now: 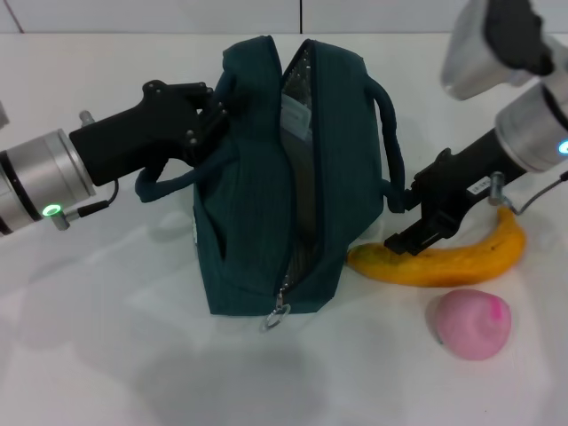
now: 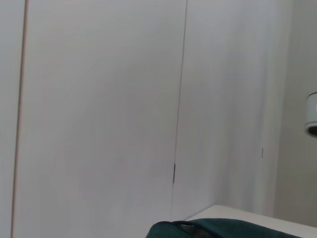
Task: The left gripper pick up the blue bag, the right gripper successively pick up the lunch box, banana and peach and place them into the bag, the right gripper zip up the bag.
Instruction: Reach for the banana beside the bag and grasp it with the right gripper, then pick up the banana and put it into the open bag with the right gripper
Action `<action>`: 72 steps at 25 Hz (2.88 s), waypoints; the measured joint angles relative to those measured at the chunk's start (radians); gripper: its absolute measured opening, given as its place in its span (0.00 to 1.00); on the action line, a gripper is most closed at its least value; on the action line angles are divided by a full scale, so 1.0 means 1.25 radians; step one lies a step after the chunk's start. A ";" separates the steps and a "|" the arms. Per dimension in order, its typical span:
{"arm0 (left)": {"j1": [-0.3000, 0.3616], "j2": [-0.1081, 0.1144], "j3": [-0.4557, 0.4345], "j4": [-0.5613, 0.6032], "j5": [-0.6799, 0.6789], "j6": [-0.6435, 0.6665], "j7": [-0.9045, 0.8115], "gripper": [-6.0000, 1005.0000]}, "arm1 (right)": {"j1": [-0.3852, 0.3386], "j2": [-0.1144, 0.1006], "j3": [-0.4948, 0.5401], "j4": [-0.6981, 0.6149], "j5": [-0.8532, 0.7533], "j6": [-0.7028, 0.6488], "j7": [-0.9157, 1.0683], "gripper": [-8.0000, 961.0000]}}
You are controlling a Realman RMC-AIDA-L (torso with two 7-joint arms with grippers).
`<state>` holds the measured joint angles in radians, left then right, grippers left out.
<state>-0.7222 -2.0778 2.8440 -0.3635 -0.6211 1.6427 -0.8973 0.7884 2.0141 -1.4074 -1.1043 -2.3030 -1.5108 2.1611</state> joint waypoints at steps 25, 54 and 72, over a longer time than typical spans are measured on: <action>0.006 0.011 0.000 -0.004 -0.021 0.002 0.009 0.07 | 0.017 0.008 -0.211 0.025 -0.051 0.076 0.095 0.70; 0.031 0.013 0.000 -0.004 -0.047 0.026 0.022 0.07 | -0.068 -0.003 0.117 0.005 -0.043 0.104 0.089 0.46; 0.048 0.017 0.000 -0.004 -0.055 0.120 0.022 0.07 | -0.235 -0.007 0.380 0.347 1.019 -0.031 -0.408 0.49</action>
<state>-0.6621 -2.0568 2.8439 -0.3682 -0.6896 1.7929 -0.8696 0.4944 2.0060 -0.9318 -0.6703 -1.0288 -1.5495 1.6512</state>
